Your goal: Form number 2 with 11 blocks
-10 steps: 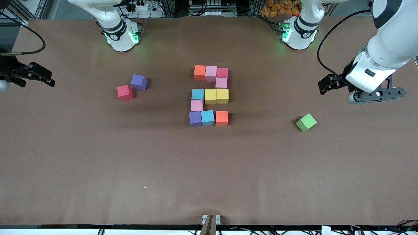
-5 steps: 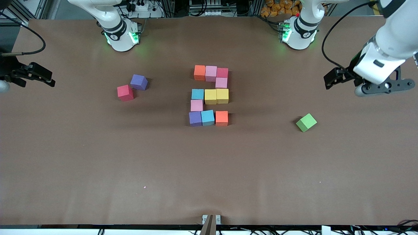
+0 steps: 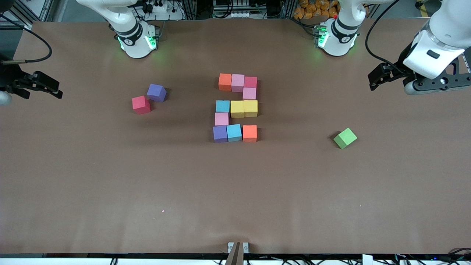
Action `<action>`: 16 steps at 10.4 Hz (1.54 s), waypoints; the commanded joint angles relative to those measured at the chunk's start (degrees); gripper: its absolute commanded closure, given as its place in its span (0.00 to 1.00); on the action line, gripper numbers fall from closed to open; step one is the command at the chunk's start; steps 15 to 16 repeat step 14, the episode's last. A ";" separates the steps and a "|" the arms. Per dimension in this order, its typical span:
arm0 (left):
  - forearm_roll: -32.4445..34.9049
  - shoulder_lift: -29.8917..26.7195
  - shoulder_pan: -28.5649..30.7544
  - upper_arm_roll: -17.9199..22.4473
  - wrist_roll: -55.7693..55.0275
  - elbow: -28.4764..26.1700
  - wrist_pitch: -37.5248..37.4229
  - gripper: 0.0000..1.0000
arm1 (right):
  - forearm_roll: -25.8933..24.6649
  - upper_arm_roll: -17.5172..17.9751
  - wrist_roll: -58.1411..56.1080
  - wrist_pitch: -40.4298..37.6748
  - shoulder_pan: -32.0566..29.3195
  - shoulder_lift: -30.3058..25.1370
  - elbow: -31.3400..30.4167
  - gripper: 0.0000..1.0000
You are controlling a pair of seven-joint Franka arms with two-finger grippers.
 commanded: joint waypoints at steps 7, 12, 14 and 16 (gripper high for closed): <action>0.07 -1.01 0.14 0.52 1.23 -0.68 -0.51 0.00 | -0.98 0.81 -0.57 0.08 -1.19 -0.23 -0.08 0.00; 0.43 -1.09 0.49 0.95 2.54 -0.69 -0.95 0.00 | -0.98 0.81 -0.57 0.16 -1.19 -0.23 -0.25 0.00; 0.51 -1.27 0.49 1.39 3.42 -0.77 -1.04 0.00 | -0.98 0.81 -0.57 0.16 -1.19 -0.23 -0.25 0.00; 0.51 -1.27 0.49 1.39 3.42 -0.77 -1.04 0.00 | -0.98 0.81 -0.57 0.16 -1.19 -0.23 -0.25 0.00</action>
